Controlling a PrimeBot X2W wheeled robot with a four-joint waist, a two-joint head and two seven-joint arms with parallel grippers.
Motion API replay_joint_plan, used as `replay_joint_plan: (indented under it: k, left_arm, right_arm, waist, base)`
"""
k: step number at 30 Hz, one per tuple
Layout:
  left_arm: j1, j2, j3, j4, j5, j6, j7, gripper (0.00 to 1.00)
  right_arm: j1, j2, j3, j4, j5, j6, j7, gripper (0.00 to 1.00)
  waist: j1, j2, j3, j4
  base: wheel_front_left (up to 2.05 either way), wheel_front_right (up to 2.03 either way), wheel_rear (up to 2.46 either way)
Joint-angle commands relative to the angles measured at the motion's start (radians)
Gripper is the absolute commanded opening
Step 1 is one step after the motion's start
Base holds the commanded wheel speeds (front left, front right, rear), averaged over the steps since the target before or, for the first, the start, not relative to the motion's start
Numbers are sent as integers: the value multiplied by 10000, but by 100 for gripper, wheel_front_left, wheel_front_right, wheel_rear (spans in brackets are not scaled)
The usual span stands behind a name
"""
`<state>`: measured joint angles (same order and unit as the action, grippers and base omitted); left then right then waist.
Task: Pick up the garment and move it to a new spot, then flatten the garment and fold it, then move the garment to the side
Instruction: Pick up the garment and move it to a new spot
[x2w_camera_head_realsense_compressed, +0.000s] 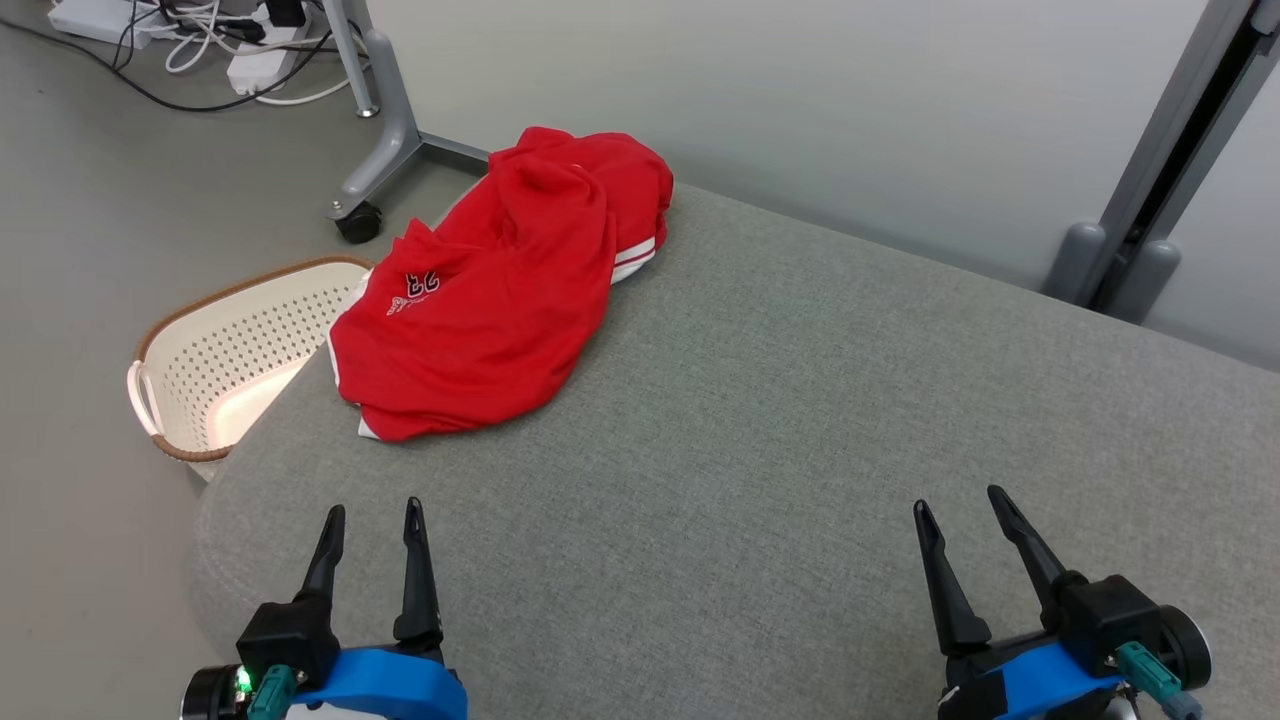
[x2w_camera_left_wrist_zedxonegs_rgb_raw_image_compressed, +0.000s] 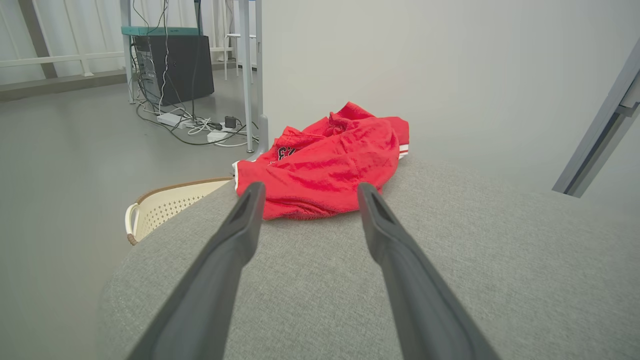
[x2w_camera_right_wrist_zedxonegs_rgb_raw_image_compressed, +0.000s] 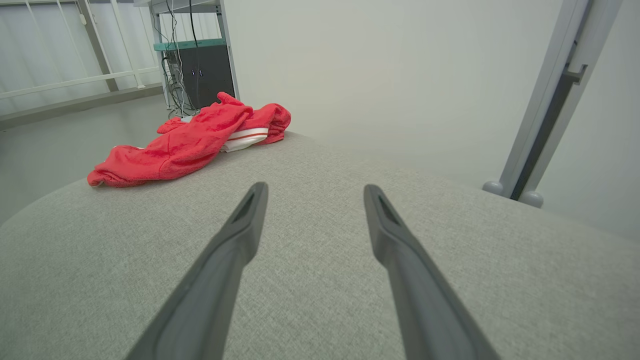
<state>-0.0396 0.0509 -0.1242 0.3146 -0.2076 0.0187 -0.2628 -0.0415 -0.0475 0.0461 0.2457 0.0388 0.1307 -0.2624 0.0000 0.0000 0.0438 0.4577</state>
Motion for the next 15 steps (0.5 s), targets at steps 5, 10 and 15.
replay_joint_plan:
  k: [5,10,15]
  left_arm:
    - [88,-9,96,-175,-92,130,-30,100]
    - [-35,1,465,-465,-104,256,-31,100]
    - [-552,425,1373,-915,7,224,-31,100]
  right_arm:
    - [-177,-53,-114,-80,-135,1,-39,100]
    - [-234,-50,-497,-196,-341,1,-39,100]
    - [-402,-47,-884,-384,-634,1,-39,100]
  waist:
    - [0,0,148,-77]
    - [0,0,340,-439]
    - [0,0,731,-791]
  base:
    - [0,0,0]
    - [0,0,0]
    - [0,0,0]
